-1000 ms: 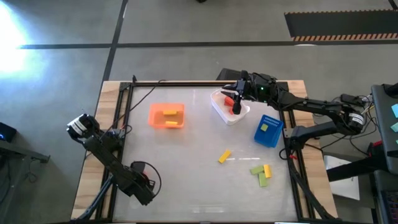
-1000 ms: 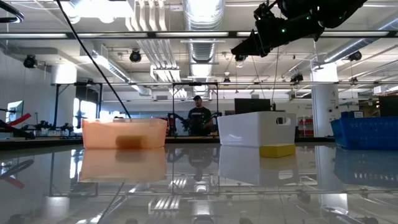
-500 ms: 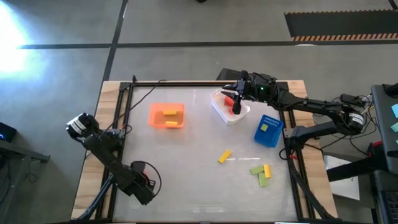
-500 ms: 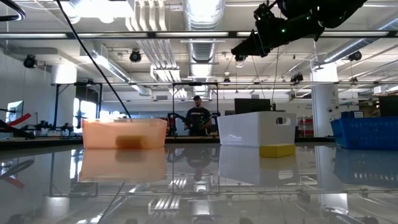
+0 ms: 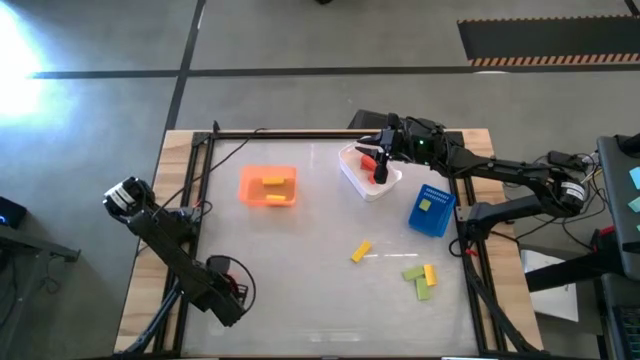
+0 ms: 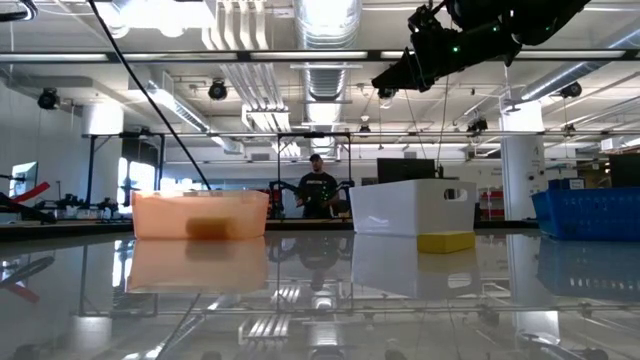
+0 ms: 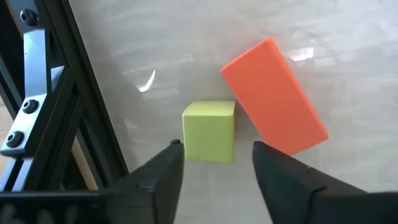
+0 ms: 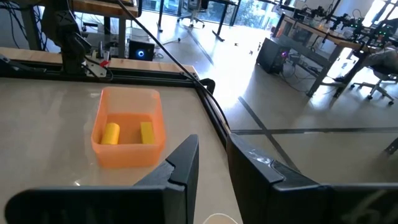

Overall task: Sort & place blocks by color
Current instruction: Put the green block into the blue bin

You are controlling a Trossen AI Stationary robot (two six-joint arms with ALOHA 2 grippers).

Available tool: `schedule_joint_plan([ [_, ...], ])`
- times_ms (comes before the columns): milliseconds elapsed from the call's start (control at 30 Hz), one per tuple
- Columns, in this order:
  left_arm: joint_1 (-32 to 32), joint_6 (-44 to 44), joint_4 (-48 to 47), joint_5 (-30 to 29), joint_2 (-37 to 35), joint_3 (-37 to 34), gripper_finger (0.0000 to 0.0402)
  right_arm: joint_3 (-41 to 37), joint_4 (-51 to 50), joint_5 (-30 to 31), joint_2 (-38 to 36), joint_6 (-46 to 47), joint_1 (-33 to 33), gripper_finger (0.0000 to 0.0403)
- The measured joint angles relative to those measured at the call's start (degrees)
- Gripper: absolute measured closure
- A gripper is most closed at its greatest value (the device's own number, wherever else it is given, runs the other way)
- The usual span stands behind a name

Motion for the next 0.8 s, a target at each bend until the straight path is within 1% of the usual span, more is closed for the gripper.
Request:
schedule_joint_plan([
  [100, -0.02, 0.39, 0.05, -0.17, 0.38, -0.23, 0.0199, 0.0, 0.0, 0.0, 0.0, 0.0, 0.01, 0.033],
  [167, -0.07, 0.49, 0.24, -0.15, 0.51, -0.68, 0.0189, 0.0, 0.0, 0.0, 0.0, 0.0, 0.02, 0.033],
  [233, -0.13, 0.75, 0.97, -0.15, 0.59, -1.48, 0.0186, 0.0, 0.0, 0.0, 0.0, 0.0, 0.02, 0.033],
  [533, -0.31, 1.07, 9.68, -0.13, 0.59, -6.09, 0.0185, 0.0, -0.02, 0.01, 0.0, 0.0, 0.01, 0.033],
  [667, -0.31, 1.02, 12.92, -0.13, 0.57, -7.6, 0.0196, 0.0, -0.02, 0.0, 0.0, -0.02, 0.02, 0.033],
  [800, -0.26, 1.0, 13.52, -0.32, 0.52, -7.7, 0.0234, 0.0, -0.02, 0.0, 0.0, 0.0, 0.01, 0.033],
])
